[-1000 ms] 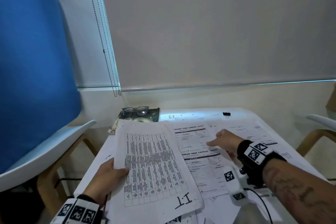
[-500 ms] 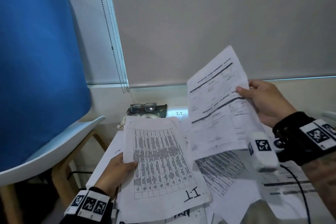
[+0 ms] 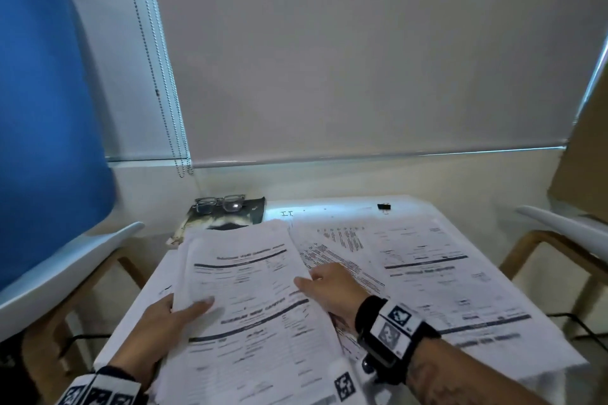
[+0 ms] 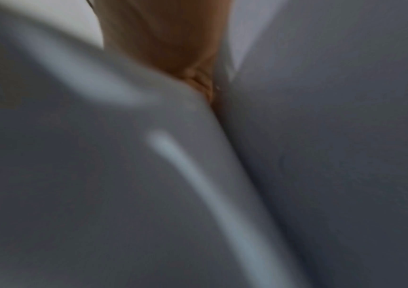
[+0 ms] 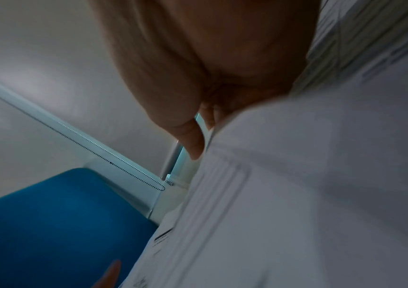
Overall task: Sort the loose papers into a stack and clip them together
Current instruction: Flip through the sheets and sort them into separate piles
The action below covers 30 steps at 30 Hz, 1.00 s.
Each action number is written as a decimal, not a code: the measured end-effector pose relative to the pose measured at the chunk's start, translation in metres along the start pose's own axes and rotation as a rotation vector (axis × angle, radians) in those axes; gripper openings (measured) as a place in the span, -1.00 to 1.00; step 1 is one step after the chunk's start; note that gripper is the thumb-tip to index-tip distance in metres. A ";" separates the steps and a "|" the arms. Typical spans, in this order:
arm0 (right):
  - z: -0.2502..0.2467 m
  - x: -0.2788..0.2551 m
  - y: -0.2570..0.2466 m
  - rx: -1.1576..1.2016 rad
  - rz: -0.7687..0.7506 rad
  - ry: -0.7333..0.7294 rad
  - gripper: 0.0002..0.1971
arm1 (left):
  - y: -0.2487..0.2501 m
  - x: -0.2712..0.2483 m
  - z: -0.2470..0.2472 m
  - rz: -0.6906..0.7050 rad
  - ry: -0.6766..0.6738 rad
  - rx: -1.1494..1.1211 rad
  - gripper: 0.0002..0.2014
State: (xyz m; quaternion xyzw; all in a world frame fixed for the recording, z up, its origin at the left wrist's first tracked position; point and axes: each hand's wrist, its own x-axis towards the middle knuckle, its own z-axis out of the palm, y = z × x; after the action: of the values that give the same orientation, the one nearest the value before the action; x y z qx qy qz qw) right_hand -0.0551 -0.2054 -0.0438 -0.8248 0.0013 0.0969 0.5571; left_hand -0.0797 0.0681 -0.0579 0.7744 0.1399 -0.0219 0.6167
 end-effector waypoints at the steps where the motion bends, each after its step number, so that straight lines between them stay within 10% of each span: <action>1: -0.005 0.000 0.000 -0.022 0.010 -0.014 -0.60 | -0.003 0.001 0.001 0.036 0.046 0.106 -0.78; 8: -0.144 -0.001 0.021 -0.427 0.137 0.328 -0.53 | -0.008 0.006 0.001 0.043 0.086 0.169 -0.81; 14: -0.241 -0.006 0.084 -0.747 0.506 0.387 0.25 | -0.013 0.006 0.003 0.065 0.078 0.154 -0.85; 30: -0.237 -0.025 0.092 -0.769 0.552 0.421 -0.39 | -0.005 -0.008 0.011 0.098 0.045 0.041 -0.90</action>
State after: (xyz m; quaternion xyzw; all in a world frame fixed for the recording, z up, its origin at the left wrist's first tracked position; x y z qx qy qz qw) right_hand -0.0525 -0.4609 -0.0392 -0.9405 0.2953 0.0656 0.1550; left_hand -0.0875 0.0567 -0.0639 0.7930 0.1152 0.0231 0.5977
